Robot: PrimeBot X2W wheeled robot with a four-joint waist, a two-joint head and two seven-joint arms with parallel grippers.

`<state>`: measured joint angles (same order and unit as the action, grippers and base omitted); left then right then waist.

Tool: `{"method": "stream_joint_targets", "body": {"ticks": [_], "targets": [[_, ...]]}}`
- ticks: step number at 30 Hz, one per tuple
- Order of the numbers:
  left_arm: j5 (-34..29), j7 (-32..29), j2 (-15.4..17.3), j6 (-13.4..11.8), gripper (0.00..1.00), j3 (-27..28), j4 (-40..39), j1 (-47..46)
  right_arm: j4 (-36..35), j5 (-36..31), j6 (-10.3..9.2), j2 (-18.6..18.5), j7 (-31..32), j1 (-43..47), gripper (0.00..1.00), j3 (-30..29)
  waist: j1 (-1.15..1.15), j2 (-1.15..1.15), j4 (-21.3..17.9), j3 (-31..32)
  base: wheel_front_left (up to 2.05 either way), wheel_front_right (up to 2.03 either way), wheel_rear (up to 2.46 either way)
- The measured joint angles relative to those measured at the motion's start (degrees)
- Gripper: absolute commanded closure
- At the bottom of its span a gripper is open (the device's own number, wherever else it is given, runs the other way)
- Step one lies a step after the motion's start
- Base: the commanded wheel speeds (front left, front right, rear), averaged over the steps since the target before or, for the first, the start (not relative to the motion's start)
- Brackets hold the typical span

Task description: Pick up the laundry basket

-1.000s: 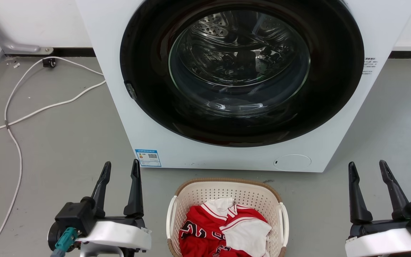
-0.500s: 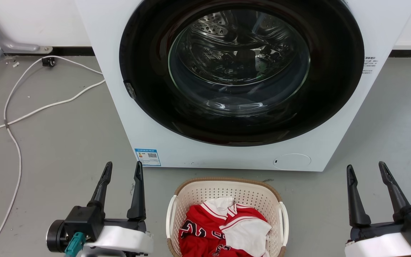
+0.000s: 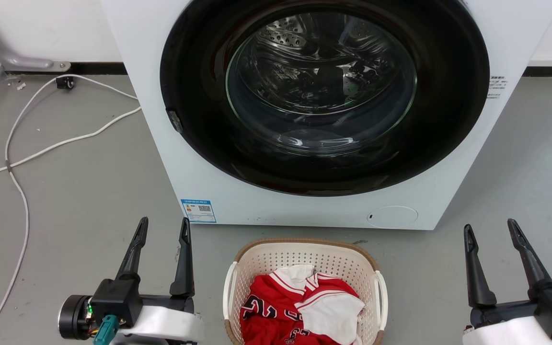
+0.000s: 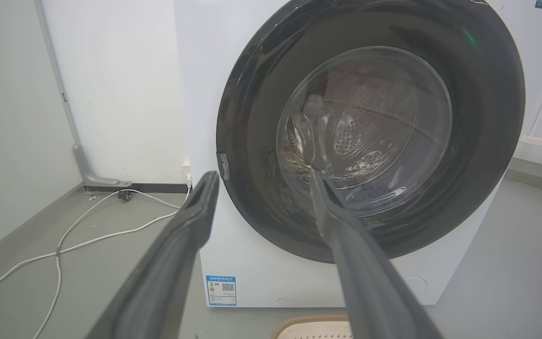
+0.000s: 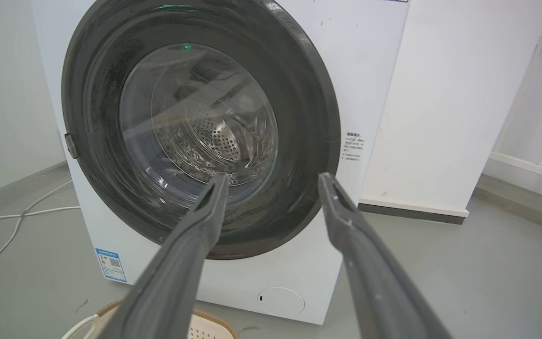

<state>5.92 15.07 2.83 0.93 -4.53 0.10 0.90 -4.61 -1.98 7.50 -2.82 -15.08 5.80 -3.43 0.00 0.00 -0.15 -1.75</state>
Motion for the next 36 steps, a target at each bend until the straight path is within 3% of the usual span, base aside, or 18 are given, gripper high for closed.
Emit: {"method": "stream_joint_targets", "body": {"ticks": [25,36], "targets": [[-0.71,0.00,0.00,-0.90,0.00,0.41,0.34,0.26,0.32,0.27,0.00,0.00,0.00,0.14,0.00,0.13,0.00,0.00,-0.02,-0.30,0.00,0.00,0.00],[-1.74,0.01,0.01,1.22,0.00,0.69,3.66,-4.67,1.49,-0.99,0.00,-0.02,-0.01,-3.89,0.00,1.22,0.00,0.00,-0.17,-4.93,0.00,0.00,0.00]]}}
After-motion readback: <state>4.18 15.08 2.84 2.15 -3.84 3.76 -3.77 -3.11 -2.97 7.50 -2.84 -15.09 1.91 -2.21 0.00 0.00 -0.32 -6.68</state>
